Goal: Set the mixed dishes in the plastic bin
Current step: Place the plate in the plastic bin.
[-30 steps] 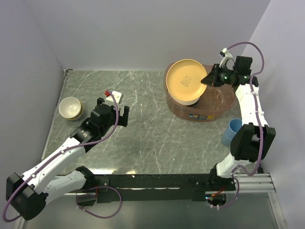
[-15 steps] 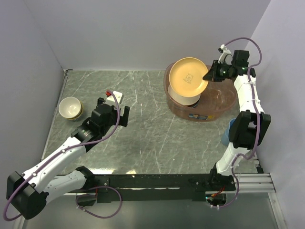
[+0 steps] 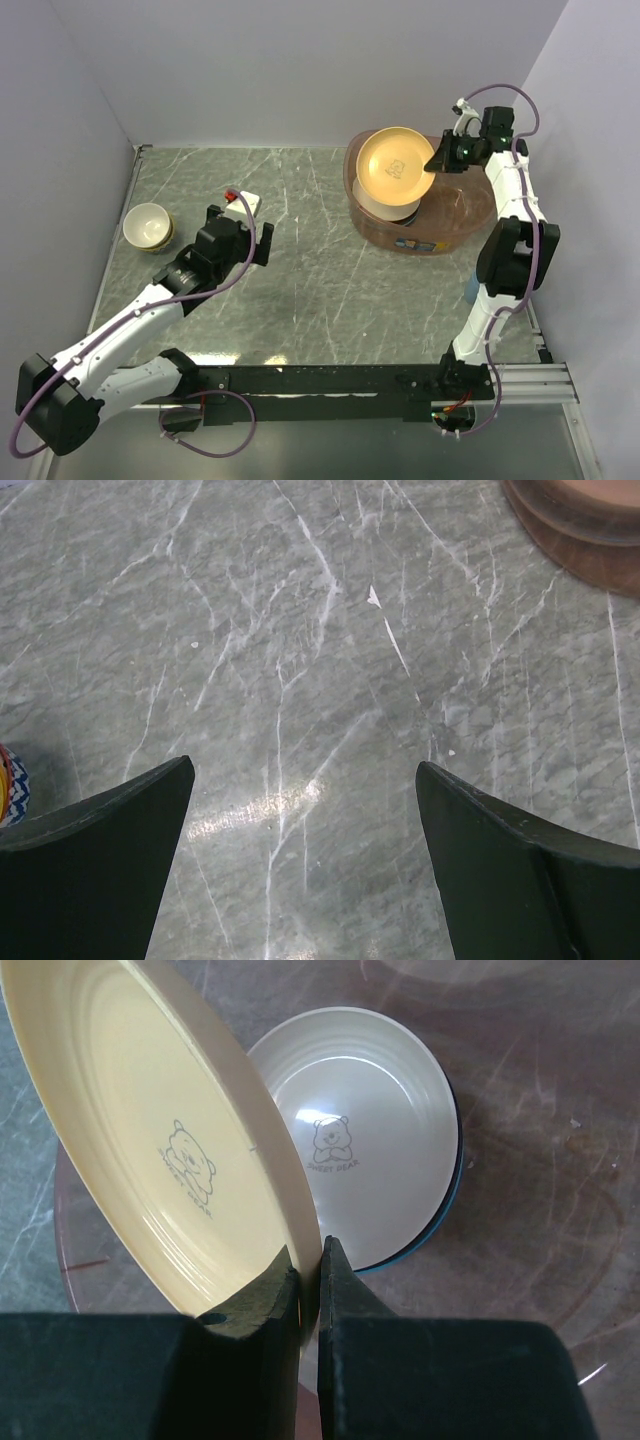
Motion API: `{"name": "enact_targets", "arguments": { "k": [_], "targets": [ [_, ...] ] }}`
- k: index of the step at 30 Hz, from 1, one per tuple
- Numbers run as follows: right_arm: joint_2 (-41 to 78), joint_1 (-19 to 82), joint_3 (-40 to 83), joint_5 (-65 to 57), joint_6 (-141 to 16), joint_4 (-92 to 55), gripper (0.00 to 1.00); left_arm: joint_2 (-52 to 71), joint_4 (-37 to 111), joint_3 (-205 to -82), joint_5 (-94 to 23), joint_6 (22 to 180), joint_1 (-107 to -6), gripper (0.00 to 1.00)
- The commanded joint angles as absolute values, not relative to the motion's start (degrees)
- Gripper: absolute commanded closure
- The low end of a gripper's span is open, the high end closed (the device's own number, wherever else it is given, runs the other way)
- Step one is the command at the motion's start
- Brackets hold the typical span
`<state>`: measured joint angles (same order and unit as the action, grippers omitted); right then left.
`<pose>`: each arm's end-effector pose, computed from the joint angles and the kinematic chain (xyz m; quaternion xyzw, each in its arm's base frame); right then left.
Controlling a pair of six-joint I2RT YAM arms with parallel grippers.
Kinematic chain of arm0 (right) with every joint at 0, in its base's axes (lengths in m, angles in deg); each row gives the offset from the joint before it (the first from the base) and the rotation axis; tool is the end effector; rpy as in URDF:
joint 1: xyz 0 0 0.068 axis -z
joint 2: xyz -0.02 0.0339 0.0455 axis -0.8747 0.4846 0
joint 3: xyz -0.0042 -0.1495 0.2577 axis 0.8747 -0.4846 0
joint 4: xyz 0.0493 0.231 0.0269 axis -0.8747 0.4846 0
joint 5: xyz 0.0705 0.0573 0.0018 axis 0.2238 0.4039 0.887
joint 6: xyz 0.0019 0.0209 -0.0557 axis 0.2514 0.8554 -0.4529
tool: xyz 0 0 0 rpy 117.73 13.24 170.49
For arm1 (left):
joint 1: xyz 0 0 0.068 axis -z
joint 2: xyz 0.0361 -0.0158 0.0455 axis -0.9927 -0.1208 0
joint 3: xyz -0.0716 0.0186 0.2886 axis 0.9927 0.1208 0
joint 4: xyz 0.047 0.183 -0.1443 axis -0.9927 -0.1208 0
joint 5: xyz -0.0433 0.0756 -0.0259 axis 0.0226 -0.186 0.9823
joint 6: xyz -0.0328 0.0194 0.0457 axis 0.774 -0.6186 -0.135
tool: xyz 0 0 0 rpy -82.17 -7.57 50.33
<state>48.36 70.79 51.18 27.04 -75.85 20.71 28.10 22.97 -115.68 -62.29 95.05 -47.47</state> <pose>0.4230 -0.0455 0.3449 -0.0995 0.8773 0.2493 0.3979 0.1647 -0.1010 0.3207 0.1336 0.8219 -0.0615 0.5503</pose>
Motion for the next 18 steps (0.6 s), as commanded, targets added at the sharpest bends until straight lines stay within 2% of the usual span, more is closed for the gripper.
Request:
{"name": "enact_targets", "arguments": {
  "k": [1, 15, 18],
  "targets": [
    [49.94, 71.3, 55.7, 27.27, -76.1, 20.27, 1.0, 27.59, 24.06, -117.71, -63.43, 94.47, -47.56, 0.01],
    [57.15, 70.59, 58.52, 25.34, -76.98, 21.77, 0.99, 26.53, 24.41, -117.44, -64.31, 94.12, -47.56, 0.01],
    [58.47, 69.8, 59.22, 24.72, -77.24, 22.21, 0.94, 26.09, 24.33, -117.62, -64.31, 94.12, -47.56, 0.01]
  ]
}}
